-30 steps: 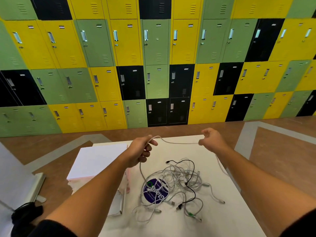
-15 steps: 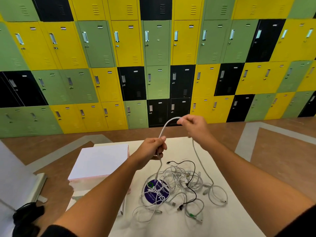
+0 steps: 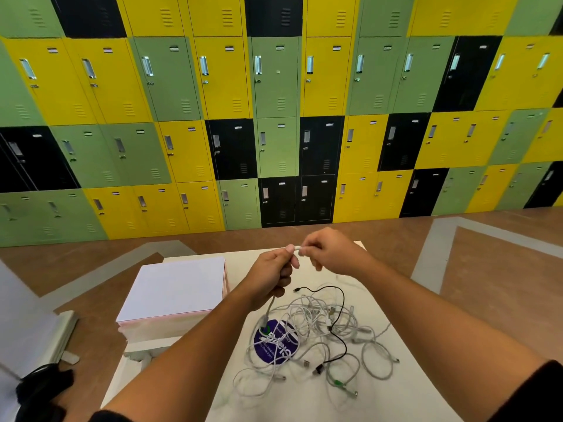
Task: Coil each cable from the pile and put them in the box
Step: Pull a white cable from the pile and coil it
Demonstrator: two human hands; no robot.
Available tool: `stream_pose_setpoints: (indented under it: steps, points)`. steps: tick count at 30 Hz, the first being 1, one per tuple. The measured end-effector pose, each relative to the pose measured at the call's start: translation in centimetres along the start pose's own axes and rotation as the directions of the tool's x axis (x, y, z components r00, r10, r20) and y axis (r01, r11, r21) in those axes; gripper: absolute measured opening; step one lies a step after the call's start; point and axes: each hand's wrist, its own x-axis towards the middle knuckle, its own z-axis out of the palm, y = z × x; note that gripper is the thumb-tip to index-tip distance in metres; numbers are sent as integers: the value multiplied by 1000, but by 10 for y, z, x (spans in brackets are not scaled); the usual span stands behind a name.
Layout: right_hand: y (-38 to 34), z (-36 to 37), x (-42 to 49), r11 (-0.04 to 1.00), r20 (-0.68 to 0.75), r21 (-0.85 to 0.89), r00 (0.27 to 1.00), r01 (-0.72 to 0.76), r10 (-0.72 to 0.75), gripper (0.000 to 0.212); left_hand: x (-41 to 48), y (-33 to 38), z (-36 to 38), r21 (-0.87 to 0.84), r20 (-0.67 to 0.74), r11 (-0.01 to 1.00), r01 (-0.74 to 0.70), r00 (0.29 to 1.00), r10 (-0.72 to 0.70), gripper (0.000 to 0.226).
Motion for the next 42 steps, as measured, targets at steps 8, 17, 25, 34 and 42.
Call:
stream_pose_setpoints:
  steps: [8, 17, 25, 34, 42]
  points:
    - [13, -1, 8, 988, -274, 149, 962, 34, 9, 18, -9, -16, -5, -35, -33, 999, 35, 999, -36, 44]
    - [30, 48, -11, 904, 257, 309, 941, -297, 221, 29, 2, 15, 0, -601, -150, 793, -101, 989, 12, 42]
    - [-1, 64, -24, 955, 427, 175, 892, -241, 147, 24, 13, 7, -1, -280, -440, 917, -285, 887, 141, 41]
    - [-23, 27, -16, 994, 448, -67, 888, -85, 106, 25, 13, 17, 5, -317, -393, 898, -305, 904, 169, 37]
    - [-37, 1, -8, 996, 256, -75, 966, 54, -33, 14, 10, 2, 5, 170, -149, 949, -267, 945, 292, 36]
